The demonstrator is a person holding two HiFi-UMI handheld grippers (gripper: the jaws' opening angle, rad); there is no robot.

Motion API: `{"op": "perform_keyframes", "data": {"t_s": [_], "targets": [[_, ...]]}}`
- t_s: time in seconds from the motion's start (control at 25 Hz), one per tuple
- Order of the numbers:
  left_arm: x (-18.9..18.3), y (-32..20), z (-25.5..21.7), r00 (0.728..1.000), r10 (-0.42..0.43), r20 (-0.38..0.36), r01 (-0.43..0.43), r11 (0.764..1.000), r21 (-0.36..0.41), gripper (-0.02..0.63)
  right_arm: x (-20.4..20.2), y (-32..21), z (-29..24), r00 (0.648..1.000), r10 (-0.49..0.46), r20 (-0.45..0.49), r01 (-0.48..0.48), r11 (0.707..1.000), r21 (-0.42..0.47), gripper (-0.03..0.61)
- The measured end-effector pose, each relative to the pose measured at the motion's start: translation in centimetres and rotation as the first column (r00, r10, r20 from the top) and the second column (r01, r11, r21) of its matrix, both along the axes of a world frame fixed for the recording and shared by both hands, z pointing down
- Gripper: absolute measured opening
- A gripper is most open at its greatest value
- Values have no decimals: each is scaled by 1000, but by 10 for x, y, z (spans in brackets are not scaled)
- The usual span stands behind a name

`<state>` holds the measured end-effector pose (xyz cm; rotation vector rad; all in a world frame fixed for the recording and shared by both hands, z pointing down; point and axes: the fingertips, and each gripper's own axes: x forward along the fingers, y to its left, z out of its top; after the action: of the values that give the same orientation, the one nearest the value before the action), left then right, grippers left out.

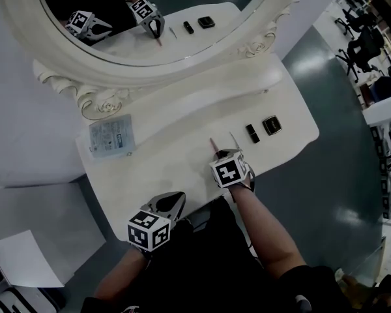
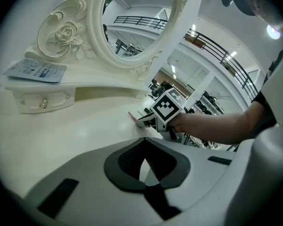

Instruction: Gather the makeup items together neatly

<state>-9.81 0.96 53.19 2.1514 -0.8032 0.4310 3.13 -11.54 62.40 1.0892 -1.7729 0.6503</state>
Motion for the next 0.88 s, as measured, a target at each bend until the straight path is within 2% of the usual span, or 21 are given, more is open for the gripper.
{"op": "perform_keyframes", "data": {"t_s": [0.36,0.48,0.6,0.72,0.84,0.88], "targets": [[-11,-3,-2,1000,0,-9,0,1000,10,9,3,-1,1,999,45,7,-45,999,-5,72],[-15,-2,-3,1000,2,-8,-2,1000,17,9,9,2,5,997,77,10,-77,997,-24,96],[-20,1,-5,1000,6,-8,-6,1000,22,9,14,7,4,992,122,28,-121,992,-35,158],[-22,5,-8,1000,17,-7,-17,999,33,9,15,7,-12,989,144,45,-145,989,23,161],[-25,9,-14,1000,30,-10,-29,998,53,9,16,9,-50,985,140,99,-155,974,165,154],[-27,10,-16,999,33,-13,-32,998,60,9,16,14,-66,982,129,139,-157,964,216,109]]}}
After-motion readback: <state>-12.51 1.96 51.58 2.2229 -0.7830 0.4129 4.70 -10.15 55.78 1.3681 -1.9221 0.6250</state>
